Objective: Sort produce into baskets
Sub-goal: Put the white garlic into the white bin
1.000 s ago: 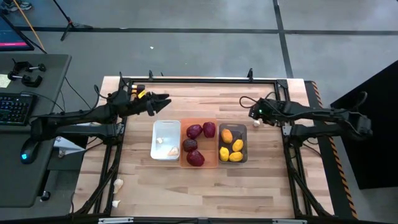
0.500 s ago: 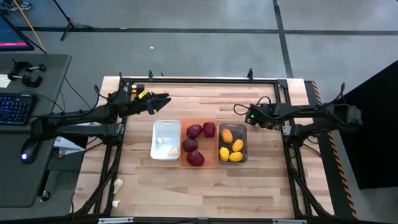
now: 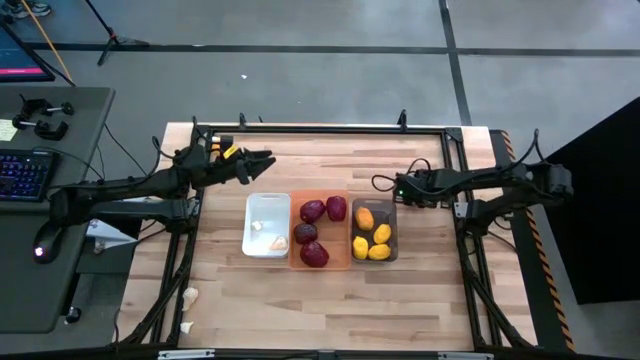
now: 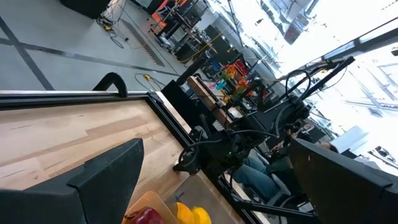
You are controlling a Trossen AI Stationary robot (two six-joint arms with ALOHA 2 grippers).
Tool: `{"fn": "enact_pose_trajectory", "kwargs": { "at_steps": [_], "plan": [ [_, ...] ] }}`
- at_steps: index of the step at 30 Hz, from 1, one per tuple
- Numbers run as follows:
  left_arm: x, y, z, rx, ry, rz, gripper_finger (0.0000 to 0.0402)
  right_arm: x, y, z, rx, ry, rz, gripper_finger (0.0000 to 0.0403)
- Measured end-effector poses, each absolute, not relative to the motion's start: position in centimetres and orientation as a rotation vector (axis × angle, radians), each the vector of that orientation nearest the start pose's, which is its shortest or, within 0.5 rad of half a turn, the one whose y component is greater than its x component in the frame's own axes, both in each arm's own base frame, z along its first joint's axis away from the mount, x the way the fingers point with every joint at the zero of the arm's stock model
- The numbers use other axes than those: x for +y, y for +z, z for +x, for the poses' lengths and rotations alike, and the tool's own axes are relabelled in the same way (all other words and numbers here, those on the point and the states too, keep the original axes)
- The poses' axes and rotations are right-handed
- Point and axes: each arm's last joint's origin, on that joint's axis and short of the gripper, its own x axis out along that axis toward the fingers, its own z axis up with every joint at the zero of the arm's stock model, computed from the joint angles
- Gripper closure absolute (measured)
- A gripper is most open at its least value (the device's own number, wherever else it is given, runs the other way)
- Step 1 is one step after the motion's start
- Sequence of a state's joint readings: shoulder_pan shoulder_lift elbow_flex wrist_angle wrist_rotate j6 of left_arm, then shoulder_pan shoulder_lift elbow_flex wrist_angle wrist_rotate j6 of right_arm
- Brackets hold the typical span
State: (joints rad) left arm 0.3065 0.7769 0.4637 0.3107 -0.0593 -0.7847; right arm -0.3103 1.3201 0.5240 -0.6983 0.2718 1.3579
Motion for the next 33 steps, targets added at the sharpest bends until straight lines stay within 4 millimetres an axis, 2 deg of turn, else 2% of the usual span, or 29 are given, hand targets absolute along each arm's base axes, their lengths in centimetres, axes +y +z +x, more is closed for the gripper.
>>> {"fn": "enact_pose_trajectory", "kwargs": {
  "at_steps": [6,9,15,21,27,30,33],
  "plan": [
    [5.6,27.0,17.1,-0.141,0.345,-0.784,0.0012,-6.1,13.4,16.1,0.955,-1.409,0.992,0.0322],
    [5.6,27.0,17.1,-0.141,0.345,-0.785,0.0012,-6.1,14.0,15.4,0.945,-1.433,0.933,0.0351],
    [5.6,27.0,17.1,-0.145,0.353,-0.785,0.0012,-6.2,16.6,15.5,0.771,-1.336,0.916,0.0347],
    [5.6,27.0,17.1,-0.149,0.353,-0.804,0.0012,-5.8,19.7,18.7,0.415,-0.994,0.904,0.0343],
    [5.7,27.0,17.1,-0.165,0.375,-0.824,0.0012,-3.9,22.6,22.8,0.105,-0.6,0.841,0.0342],
    [5.7,27.0,17.1,-0.168,0.378,-0.826,0.0012,-2.6,22.9,24.3,0.041,-0.446,0.845,0.0342],
    [5.7,27.0,17.1,-0.17,0.378,-0.831,0.0012,-1.3,22.4,25.7,0.008,-0.366,0.849,0.0341]
  ]
}}
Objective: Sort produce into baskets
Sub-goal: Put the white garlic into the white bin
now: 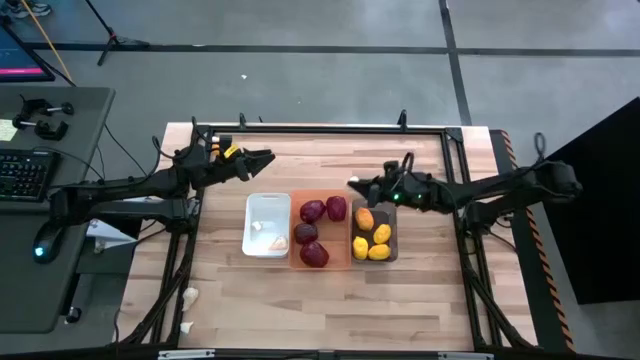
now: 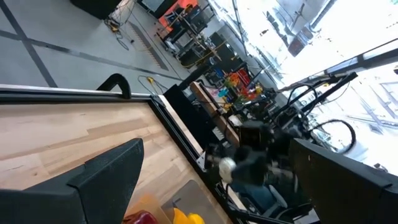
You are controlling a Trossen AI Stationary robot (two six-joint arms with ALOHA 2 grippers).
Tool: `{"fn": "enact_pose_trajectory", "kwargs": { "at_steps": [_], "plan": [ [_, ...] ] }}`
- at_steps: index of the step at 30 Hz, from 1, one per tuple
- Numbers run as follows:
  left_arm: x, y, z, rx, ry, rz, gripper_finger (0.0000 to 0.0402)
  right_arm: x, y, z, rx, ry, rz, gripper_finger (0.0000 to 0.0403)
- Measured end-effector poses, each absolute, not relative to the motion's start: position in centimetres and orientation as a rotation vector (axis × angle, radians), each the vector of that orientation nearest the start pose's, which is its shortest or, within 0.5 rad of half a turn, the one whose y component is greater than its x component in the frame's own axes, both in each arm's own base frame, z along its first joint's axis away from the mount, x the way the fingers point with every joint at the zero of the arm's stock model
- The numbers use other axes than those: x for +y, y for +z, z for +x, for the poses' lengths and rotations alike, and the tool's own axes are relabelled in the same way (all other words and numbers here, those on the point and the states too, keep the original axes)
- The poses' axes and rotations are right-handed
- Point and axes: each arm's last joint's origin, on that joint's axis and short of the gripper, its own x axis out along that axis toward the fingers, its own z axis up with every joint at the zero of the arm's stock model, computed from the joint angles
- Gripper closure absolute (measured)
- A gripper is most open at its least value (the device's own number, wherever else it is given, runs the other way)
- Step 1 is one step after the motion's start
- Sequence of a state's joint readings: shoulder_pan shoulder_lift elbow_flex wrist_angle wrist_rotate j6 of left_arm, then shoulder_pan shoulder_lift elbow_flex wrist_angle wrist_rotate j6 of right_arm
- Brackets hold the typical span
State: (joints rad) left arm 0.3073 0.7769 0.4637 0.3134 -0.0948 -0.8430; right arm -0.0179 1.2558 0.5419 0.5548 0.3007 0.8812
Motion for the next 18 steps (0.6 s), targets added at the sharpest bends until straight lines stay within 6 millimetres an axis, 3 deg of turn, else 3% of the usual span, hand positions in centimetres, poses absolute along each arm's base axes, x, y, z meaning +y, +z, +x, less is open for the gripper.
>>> {"fn": "enact_pose_trajectory", "kwargs": {
  "at_steps": [6,18],
  "plan": [
    [5.7,27.0,17.1,-0.176,0.384,-0.849,0.0012,1.2,22.1,29.2,0.06,-0.269,0.794,0.0341],
    [5.4,26.5,16.9,-0.081,0.341,-0.821,0.0012,3.5,24.4,39.6,0.116,-0.062,0.543,0.0305]
  ]
}}
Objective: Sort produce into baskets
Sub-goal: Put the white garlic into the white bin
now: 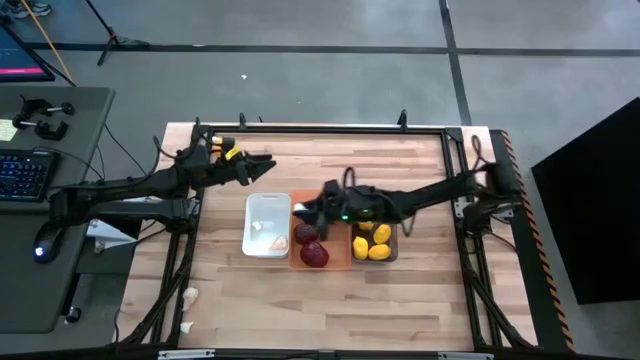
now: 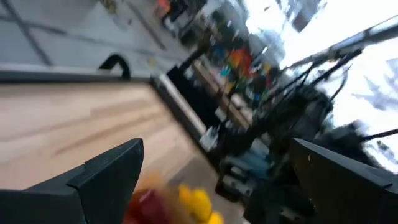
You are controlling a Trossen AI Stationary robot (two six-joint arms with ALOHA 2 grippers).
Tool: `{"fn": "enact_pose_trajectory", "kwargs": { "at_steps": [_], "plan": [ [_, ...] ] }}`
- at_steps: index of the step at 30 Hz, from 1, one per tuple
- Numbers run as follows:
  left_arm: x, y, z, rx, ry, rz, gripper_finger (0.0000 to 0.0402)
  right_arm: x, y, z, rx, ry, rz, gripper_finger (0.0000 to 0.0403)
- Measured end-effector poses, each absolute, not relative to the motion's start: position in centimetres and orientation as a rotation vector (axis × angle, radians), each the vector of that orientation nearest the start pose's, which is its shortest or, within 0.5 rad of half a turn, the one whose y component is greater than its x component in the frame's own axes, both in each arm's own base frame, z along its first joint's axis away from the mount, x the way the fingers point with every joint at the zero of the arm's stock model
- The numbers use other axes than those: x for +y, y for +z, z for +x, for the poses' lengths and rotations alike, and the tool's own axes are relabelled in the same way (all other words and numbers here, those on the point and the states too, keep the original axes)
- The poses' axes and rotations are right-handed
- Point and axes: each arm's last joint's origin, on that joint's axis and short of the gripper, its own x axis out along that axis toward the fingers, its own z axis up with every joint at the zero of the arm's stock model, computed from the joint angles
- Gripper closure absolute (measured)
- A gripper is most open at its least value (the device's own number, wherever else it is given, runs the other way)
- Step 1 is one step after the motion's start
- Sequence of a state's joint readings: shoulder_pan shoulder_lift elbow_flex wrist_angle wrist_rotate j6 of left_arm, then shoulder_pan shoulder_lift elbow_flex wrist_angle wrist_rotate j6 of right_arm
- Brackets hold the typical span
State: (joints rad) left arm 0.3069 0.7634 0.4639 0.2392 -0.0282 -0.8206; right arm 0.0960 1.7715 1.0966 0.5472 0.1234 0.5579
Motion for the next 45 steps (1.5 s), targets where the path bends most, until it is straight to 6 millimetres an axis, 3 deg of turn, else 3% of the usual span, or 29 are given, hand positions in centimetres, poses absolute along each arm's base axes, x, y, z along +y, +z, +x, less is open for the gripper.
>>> {"fn": "enact_pose_trajectory", "kwargs": {
  "at_steps": [5,10,19,25,32,38,45],
  "plan": [
    [4.9,25.4,15.9,0.088,0.349,-0.857,0.0012,4.0,24.1,43.1,0.224,-0.005,0.476,0.0296],
    [4.1,24.8,14.0,0.366,0.441,-0.877,0.0012,4.0,23.0,45.4,0.355,-0.038,0.448,0.0295],
    [2.1,27.3,12.5,0.577,0.424,-0.813,0.0012,1.3,22.1,48.0,0.456,-0.057,0.463,0.0291],
    [1.0,28.1,11.9,0.744,0.487,-0.754,0.0012,-1.3,22.7,48.1,0.5,-0.062,0.491,0.0223],
    [-0.2,28.1,13.3,0.861,0.443,-0.713,0.0012,-2.6,23.9,48.3,0.486,-0.056,0.452,0.0128],
    [-2.8,27.0,14.9,1.102,0.365,-0.782,0.0012,-3.9,25.3,46.8,0.582,-0.057,0.334,0.0112],
    [-8.5,24.7,15.2,1.604,0.386,-0.759,0.0012,-6.7,26.5,43.6,0.782,-0.145,0.206,0.0111]
  ]
}}
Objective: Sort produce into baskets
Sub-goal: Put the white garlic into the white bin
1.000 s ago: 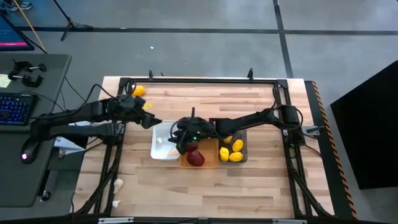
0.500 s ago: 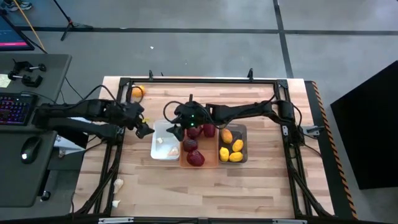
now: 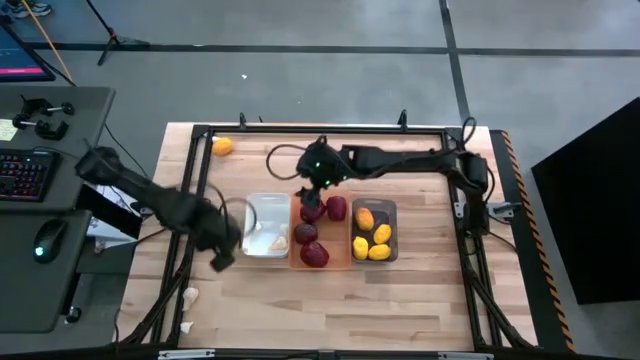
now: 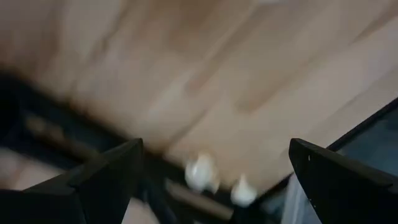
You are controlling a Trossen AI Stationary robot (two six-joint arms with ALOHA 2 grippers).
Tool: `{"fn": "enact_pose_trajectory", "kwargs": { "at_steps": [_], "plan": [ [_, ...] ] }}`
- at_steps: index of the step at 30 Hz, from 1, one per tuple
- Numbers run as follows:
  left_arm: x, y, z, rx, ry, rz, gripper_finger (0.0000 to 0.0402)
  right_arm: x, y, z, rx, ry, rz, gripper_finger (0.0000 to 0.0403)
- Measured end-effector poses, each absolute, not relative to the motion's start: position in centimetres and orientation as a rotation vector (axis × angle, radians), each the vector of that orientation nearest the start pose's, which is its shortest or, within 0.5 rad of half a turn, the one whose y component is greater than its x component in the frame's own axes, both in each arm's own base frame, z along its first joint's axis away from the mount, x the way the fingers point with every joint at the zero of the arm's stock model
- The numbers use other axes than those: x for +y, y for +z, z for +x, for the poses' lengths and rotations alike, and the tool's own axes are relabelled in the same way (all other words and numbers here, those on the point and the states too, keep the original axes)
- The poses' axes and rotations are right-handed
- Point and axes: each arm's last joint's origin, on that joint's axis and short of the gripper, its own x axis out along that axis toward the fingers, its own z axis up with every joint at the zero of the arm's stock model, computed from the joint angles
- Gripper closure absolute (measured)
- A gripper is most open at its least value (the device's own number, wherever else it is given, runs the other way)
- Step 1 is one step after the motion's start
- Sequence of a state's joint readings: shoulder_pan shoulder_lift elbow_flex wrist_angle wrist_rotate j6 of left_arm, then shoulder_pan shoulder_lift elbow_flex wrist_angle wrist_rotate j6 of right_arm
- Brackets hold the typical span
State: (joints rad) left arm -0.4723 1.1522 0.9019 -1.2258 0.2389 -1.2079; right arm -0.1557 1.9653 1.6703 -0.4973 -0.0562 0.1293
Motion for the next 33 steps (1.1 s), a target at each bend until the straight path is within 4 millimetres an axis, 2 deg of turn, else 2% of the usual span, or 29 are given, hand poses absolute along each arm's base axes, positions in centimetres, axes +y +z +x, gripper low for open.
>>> {"fn": "enact_pose_trajectory", "kwargs": {
  "at_steps": [7,13,21,33],
  "plan": [
    [-14.2,23.2,14.4,1.781,0.477,-0.75,0.0012,-8.5,28.4,42.1,0.762,-0.166,0.176,0.0111],
    [-17.1,21.1,14.5,1.882,0.45,-0.713,0.0012,-9.1,30.0,41.3,0.72,-0.177,0.162,0.0111],
    [-18.5,18.4,15.2,2.021,0.327,-0.555,0.0012,-9.2,30.3,40.8,0.738,-0.173,0.148,0.0111],
    [-19.5,15.4,15.4,2.082,0.173,-0.349,0.0012,-9.0,30.1,40.6,0.769,-0.171,0.152,0.0111]
  ]
}}
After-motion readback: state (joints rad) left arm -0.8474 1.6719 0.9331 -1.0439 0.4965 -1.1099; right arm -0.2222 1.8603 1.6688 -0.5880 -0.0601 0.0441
